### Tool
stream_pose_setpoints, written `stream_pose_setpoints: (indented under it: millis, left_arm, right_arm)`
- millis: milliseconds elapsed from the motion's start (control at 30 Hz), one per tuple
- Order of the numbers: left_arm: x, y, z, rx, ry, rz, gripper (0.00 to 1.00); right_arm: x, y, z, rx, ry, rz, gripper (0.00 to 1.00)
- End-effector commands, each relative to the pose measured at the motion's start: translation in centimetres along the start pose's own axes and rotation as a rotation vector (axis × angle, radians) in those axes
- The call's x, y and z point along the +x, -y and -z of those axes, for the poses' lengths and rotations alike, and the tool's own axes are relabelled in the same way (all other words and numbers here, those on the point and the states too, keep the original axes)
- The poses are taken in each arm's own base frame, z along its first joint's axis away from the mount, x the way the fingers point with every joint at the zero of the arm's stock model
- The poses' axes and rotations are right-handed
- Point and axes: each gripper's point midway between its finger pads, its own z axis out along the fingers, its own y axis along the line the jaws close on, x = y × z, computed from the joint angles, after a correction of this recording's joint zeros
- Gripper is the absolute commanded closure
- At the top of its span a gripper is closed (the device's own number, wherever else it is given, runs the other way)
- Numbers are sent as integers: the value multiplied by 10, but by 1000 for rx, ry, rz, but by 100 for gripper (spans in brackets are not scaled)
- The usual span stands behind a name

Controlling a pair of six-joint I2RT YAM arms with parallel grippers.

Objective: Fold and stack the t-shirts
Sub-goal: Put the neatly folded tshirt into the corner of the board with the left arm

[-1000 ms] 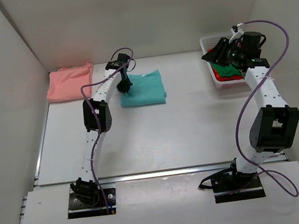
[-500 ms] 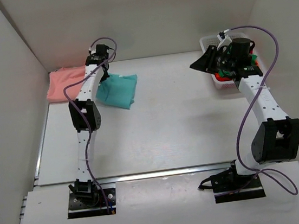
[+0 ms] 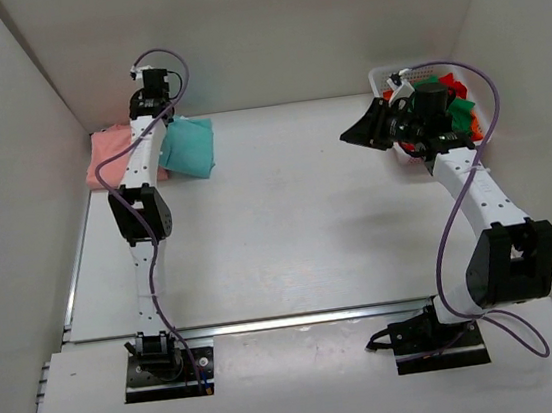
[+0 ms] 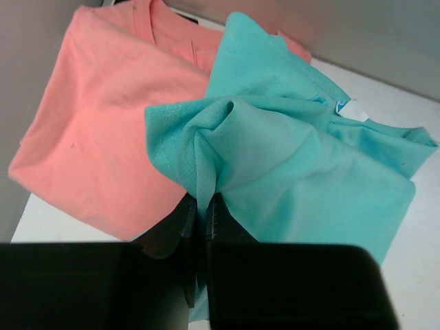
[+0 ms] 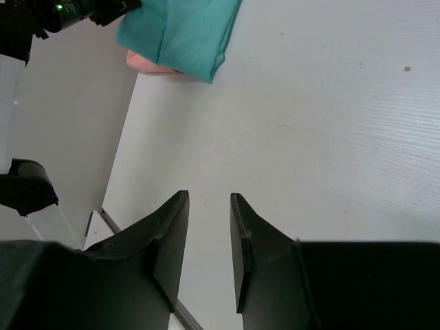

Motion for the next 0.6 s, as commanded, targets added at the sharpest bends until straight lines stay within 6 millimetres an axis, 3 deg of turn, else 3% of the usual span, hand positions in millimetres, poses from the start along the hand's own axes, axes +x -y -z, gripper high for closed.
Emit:
stream_pose_setpoints:
  millis: [0, 133, 167, 233, 400, 467, 567]
  left_arm:
    - [-92, -49, 58, 12, 202, 132, 100]
    - [-106, -72, 61, 8, 229, 172, 100]
    - [-109, -95, 57, -22, 228, 191, 100]
    - [-110, -112, 51, -31, 226, 222, 100]
    - [-110, -136, 37, -11, 220, 270, 100]
    - [-100, -135, 18, 0, 195, 286, 100]
    - [-82, -138, -4, -12, 151, 290, 98]
  right_arm:
    - [-12, -15, 8, -20, 57, 61, 72]
    - [-9, 2, 15, 44, 44, 62, 72]
    - [-10, 6, 16, 58, 49, 60, 72]
    - [-7, 9, 18, 72, 40, 49, 72]
    - [-9, 9, 16, 68, 47, 45, 72]
    - [-15, 17, 20, 92, 66, 37, 72]
    - [-8, 18, 17, 89, 40, 36, 72]
